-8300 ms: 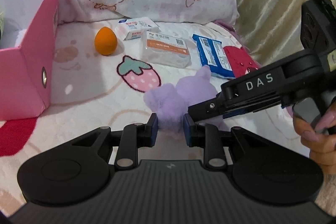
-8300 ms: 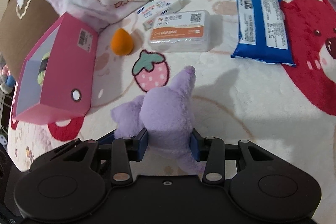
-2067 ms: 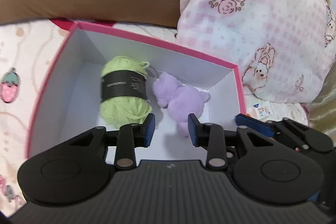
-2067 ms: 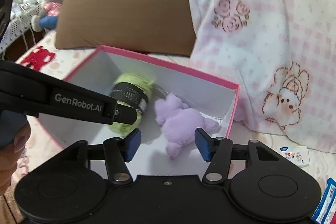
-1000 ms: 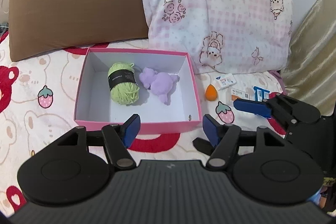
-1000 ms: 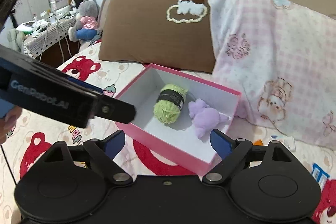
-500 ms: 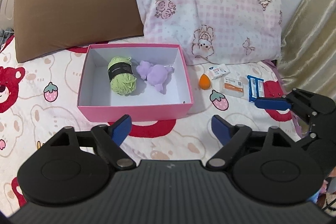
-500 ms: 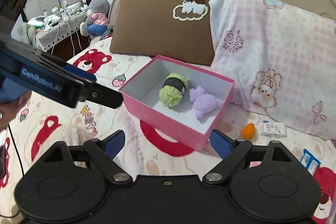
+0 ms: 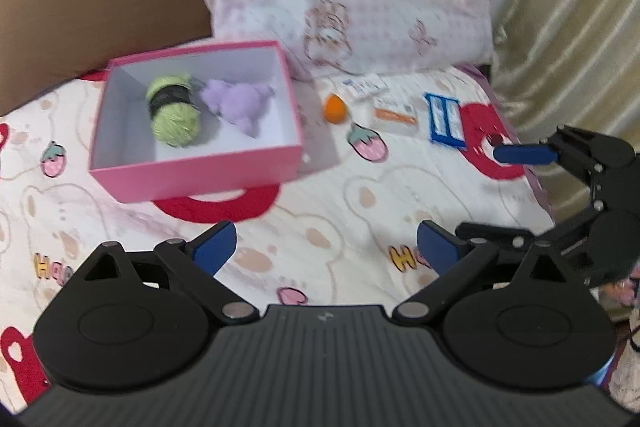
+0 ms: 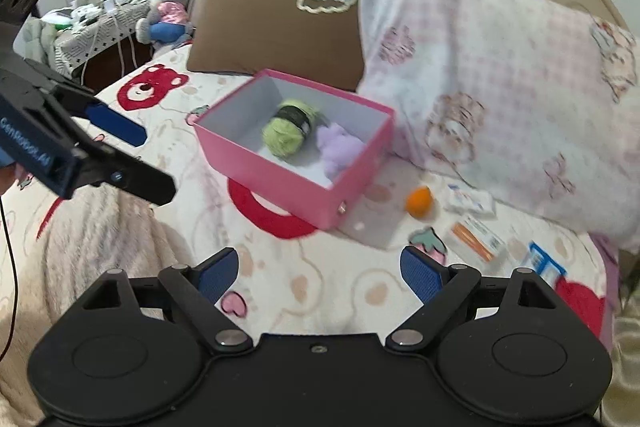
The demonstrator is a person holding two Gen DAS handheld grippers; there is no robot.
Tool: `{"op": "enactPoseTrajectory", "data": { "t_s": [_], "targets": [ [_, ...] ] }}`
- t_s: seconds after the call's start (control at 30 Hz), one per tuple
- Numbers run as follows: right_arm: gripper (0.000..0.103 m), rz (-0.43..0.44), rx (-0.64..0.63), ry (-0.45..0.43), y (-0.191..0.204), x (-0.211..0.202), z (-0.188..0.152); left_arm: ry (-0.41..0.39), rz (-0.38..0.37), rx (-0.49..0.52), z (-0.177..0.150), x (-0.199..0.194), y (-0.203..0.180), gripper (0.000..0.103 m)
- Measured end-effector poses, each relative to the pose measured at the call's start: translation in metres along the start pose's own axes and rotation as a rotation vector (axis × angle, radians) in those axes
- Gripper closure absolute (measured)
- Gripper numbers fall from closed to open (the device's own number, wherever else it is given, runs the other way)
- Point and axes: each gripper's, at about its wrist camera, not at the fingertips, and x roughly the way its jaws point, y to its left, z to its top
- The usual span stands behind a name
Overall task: Organize objects
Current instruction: 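Move the right gripper toward the blue wrapped packet on the blanket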
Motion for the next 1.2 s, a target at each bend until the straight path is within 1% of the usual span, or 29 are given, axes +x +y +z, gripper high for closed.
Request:
{"op": "enactPoseTrajectory", "data": {
  "t_s": [0.2, 0.5, 0.67, 0.77, 0.9, 1.1, 1.2],
  "targets": [
    [0.012, -0.027, 0.068, 0.014, -0.032, -0.013, -0.026, 0.035, -0.038, 0.033, -0.001, 0.019, -0.028, 0.005],
    [0.012, -0.056, 0.189, 0.009, -0.076, -0.029, -0.052, 0.068, -0.117, 0.049, 0.006, 0.045, -0.068, 0.005],
    [0.012, -0.066, 0.296, 0.001, -0.105, -0.03, -0.06, 0.043, -0.14, 0.035, 0.009, 0.057, -0.085, 0.005],
    [0.012, -0.044, 0.403, -0.019, -0.126, -0.03, -0.062, 0.04, -0.153, 0.035, 0.012, 0.07, -0.094, 0.005],
    [0.012, -0.026, 0.525, -0.053, -0.151, -0.026, -0.061, 0.023, -0.164, 0.006, 0.017, 0.093, -0.103, 0.007],
    [0.012, -0.012, 0.649, -0.062, -0.182, -0.009, -0.061, -0.025, -0.158, -0.021, 0.023, 0.129, -0.115, 0.008],
    [0.012, -0.017, 0.683, -0.061, -0.195, 0.002, -0.062, -0.054, -0.164, -0.04, 0.028, 0.148, -0.12, 0.008]
  ]
}}
